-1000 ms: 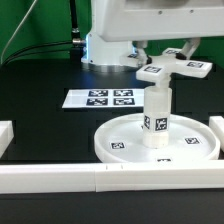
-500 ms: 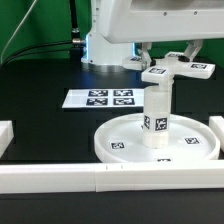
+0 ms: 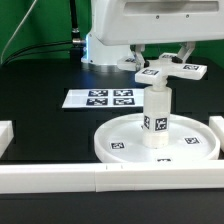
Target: Assemble round table
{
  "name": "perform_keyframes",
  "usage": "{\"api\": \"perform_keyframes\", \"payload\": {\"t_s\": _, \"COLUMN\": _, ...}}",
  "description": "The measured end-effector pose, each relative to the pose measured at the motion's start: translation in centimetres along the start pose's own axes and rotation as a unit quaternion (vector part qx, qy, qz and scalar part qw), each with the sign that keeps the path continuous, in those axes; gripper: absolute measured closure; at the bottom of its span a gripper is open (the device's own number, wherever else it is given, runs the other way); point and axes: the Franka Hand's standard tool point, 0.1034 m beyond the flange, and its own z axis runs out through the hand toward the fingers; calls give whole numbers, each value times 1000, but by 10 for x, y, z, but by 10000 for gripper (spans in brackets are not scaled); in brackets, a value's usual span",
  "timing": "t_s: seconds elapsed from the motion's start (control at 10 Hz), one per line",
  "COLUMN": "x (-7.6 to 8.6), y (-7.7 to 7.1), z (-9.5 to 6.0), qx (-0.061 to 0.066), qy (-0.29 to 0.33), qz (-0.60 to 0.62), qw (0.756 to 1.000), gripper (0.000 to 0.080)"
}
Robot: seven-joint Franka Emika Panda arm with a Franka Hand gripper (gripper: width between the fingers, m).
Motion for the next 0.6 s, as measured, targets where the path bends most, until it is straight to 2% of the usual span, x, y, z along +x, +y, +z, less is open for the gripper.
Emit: {"api": "perform_keyframes", "payload": {"t_s": 0.6, "x": 1, "y": 1, "z": 15, "qx": -5, "qy": 12, "qz": -1, "qw": 1000, "gripper": 353}}
